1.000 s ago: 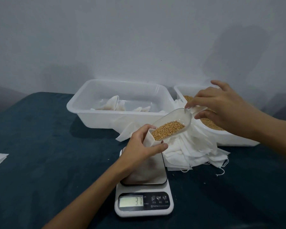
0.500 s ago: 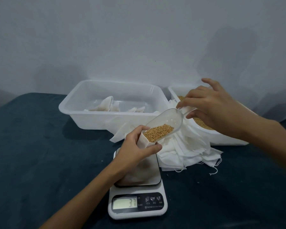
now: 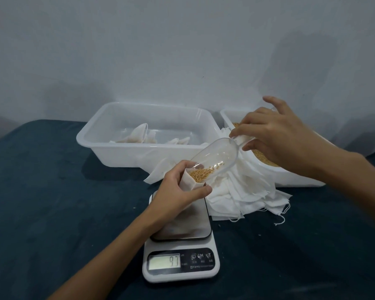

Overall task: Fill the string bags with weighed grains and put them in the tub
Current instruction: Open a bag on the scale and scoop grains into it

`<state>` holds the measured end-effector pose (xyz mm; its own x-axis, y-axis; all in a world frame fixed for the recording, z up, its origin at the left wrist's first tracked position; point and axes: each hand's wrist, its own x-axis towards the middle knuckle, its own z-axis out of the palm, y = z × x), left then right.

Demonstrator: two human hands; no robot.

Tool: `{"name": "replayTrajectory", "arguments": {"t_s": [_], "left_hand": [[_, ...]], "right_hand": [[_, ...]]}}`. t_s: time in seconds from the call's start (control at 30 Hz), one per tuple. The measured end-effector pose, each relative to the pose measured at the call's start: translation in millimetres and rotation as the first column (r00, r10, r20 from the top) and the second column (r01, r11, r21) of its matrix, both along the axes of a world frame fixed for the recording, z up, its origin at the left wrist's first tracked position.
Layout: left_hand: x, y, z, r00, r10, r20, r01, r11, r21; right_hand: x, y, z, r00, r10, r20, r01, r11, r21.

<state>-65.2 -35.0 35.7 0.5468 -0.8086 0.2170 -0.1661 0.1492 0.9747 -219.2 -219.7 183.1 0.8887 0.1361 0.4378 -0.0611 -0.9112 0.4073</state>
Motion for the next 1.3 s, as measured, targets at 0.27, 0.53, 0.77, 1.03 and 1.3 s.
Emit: {"name": "replayTrajectory", "arguments": {"t_s": [0.27, 0.53, 0.77, 1.03, 1.3], "left_hand": [[-1, 0, 2, 0.999, 0.046, 0.005, -0.046, 0.999, 0.000], [1, 1, 4, 0.995, 0.095, 0.034, -0.094, 0.995, -0.028], [2, 2, 4, 0.995, 0.093, 0.045, -0.092, 0.995, -0.024], [2, 0, 2, 0.998, 0.063, 0.013, -0.063, 0.998, -0.030], [7, 0, 2, 0.995, 0.022, 0.093, -0.014, 0.996, -0.083]], "right_hand": [[4, 0, -3, 0.997, 0.049, 0.058, -0.044, 0.995, -0.087], [12, 4, -6, 0.974, 0.190, 0.124, -0.162, 0.966, -0.203], [14, 9, -7, 0.962, 0.236, 0.134, -0.198, 0.948, -0.251], [6, -11, -15, 0.968, 0.136, 0.210, -0.125, 0.990, -0.068], [-16, -71, -37, 0.940, -0.268, 0.210, 0.140, 0.866, 0.481]]}}
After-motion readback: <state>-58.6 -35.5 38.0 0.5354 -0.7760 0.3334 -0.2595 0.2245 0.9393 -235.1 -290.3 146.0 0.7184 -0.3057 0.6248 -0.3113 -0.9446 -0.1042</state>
